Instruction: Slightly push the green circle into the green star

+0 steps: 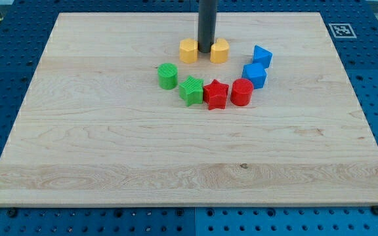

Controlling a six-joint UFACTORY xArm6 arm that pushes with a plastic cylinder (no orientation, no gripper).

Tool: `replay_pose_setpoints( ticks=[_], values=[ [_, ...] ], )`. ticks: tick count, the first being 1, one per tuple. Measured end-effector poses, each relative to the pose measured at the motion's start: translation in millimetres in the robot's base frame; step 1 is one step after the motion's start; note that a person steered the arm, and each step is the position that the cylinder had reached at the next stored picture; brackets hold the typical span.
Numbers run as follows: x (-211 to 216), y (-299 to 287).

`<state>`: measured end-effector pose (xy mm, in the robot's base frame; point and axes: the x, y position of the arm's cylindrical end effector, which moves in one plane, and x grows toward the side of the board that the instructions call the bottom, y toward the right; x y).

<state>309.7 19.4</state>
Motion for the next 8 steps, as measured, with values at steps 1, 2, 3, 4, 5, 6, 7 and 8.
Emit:
replay_pose_setpoints(
  ticks=[1,2,3,4,5,6,7,8],
  values=[
    [0.0,-24.0],
    [-1.0,-24.7],
    [-24.4,7.9],
    [-52.6,25.9],
    [-42.5,61.3],
    [-32.5,80.5],
    [-26.8,89.3],
    [-21.2,89.3]
  ],
)
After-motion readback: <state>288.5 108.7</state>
